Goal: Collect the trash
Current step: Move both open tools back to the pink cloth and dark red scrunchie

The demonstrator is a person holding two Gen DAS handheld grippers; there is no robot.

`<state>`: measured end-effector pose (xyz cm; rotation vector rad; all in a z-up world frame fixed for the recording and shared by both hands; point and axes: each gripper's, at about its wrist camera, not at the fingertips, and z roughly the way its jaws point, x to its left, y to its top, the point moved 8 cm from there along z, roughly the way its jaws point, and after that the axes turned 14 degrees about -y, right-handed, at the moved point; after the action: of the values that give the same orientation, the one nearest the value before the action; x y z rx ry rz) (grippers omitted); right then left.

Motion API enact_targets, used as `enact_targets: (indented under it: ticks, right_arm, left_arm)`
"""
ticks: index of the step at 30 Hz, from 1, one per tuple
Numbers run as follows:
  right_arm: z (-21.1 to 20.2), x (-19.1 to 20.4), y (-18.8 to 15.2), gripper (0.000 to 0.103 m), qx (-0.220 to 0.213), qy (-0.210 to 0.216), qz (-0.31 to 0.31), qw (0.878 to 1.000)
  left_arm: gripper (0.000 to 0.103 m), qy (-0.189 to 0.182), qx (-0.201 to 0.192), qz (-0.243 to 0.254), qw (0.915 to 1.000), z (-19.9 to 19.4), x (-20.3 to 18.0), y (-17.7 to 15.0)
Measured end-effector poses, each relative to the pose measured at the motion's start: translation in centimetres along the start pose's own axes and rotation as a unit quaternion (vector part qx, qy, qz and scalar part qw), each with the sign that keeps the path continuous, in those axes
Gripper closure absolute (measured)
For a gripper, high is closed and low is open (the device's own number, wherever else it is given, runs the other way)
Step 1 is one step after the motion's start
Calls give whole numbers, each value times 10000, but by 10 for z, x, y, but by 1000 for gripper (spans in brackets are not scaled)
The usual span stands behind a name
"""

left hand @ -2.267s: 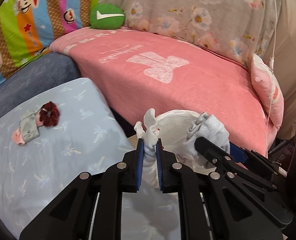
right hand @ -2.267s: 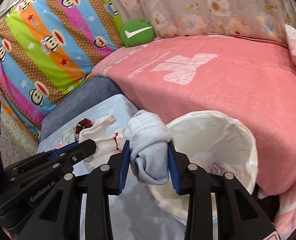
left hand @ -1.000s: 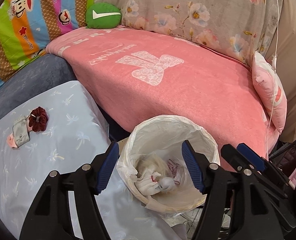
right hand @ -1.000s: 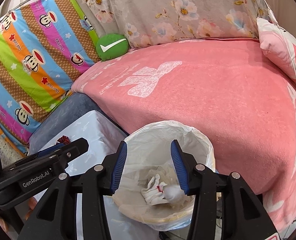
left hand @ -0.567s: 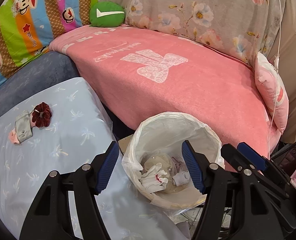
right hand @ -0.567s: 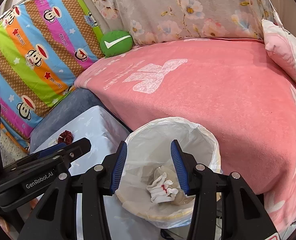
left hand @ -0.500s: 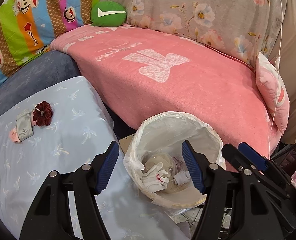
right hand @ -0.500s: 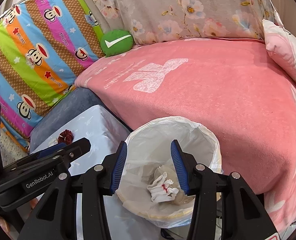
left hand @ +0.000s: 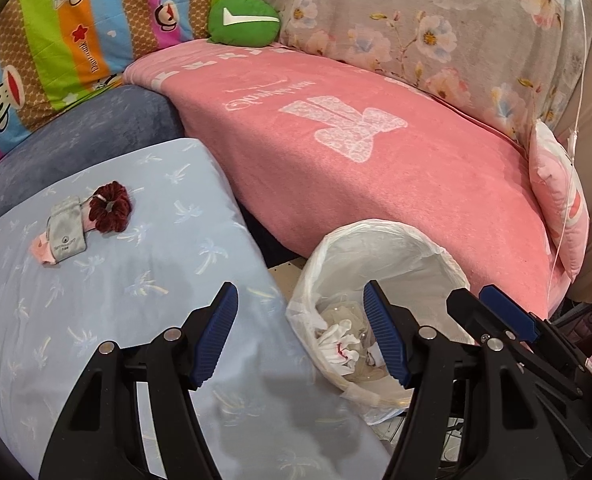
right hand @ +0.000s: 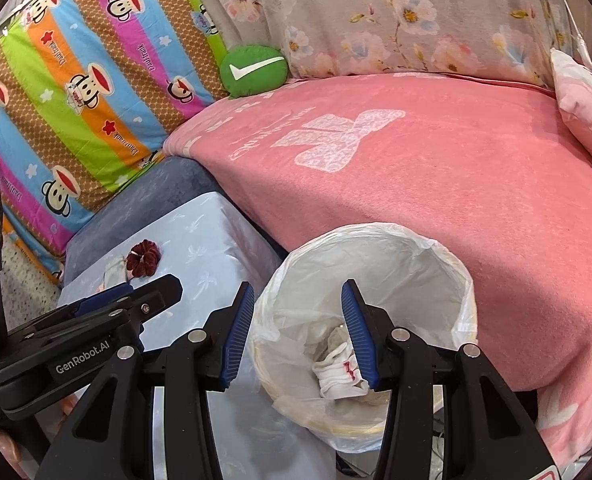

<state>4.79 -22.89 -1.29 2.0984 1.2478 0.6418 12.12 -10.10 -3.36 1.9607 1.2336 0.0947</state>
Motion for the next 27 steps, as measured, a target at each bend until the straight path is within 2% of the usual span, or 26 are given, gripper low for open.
enact_targets:
  ticks: [9, 17, 23, 27]
  right_arm:
    - [9, 51, -8, 58, 102, 164, -376, 9991]
    - [22, 116, -18, 58, 213, 349, -827, 9957]
    - [38, 173, -26, 58, 282, 505, -1202, 9911]
    - [56, 214, -30, 58, 393, 637, -1405, 9873]
  left_arm:
    - [41, 199, -82, -409, 9989, -16, 52, -5]
    - [40, 455, -166, -890, 9949, -34, 116, -14]
    - [29, 752, -305, -1299, 9882, -53, 176, -19]
    - [27, 986, -351, -1519, 9828, -63, 220, -21]
